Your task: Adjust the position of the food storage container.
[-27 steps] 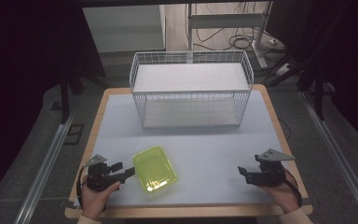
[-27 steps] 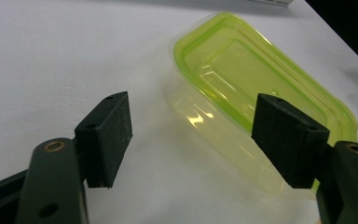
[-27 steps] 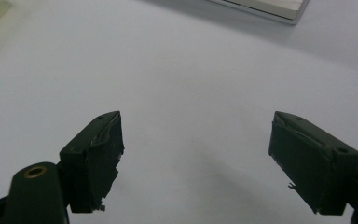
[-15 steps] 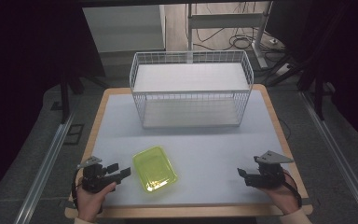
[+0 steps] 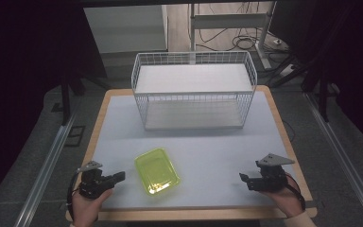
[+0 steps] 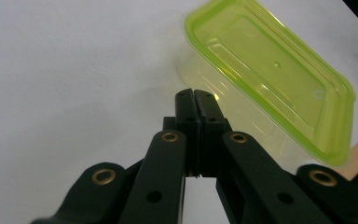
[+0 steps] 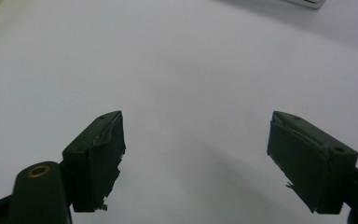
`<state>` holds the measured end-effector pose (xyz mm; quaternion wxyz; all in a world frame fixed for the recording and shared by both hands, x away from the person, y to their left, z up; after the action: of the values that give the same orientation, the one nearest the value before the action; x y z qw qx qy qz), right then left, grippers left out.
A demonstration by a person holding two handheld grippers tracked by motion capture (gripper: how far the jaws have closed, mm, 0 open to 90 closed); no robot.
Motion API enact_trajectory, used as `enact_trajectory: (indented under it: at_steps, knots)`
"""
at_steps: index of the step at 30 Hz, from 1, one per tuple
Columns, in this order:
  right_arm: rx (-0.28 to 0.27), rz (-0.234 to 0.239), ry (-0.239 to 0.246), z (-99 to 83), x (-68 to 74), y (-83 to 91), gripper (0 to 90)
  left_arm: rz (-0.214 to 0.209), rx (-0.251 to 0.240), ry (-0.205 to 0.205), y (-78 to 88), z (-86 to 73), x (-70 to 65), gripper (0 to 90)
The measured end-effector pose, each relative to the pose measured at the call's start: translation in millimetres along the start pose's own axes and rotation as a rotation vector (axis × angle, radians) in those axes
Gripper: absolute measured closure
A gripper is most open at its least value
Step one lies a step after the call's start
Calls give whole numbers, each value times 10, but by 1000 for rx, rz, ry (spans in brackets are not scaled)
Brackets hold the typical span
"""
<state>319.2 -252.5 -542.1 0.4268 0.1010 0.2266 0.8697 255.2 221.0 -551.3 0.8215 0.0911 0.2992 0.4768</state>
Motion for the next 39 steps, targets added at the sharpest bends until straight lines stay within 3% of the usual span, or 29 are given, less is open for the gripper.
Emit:
enact_trajectory:
  at_steps: [10,14,31,39]
  knots:
    - [-3,-10,3,4,-10,13,191,-66,42,-23,25,-129,-129,900]
    - [-7,-10,-21,7,-27,15,189,-73,67,-29,1,-186,-153,900]
    - [-4,-17,-5,5,-10,5,189,-123,164,-100,-154,-341,-383,900]
    - [-6,-18,-7,8,-14,8,190,-134,175,-111,-195,-365,-436,900]
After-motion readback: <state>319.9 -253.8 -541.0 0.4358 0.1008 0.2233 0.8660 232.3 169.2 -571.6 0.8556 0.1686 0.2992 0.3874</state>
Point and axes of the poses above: each handheld gripper's, and its own axes: y roughly backward along the jaws, z roughly out of its top, x roughly to its left, the point moved 6 cm from there along -y, roughly forward along the jaws, and after that the axes turned 14 degrees about -x, right-handed, at the moved point
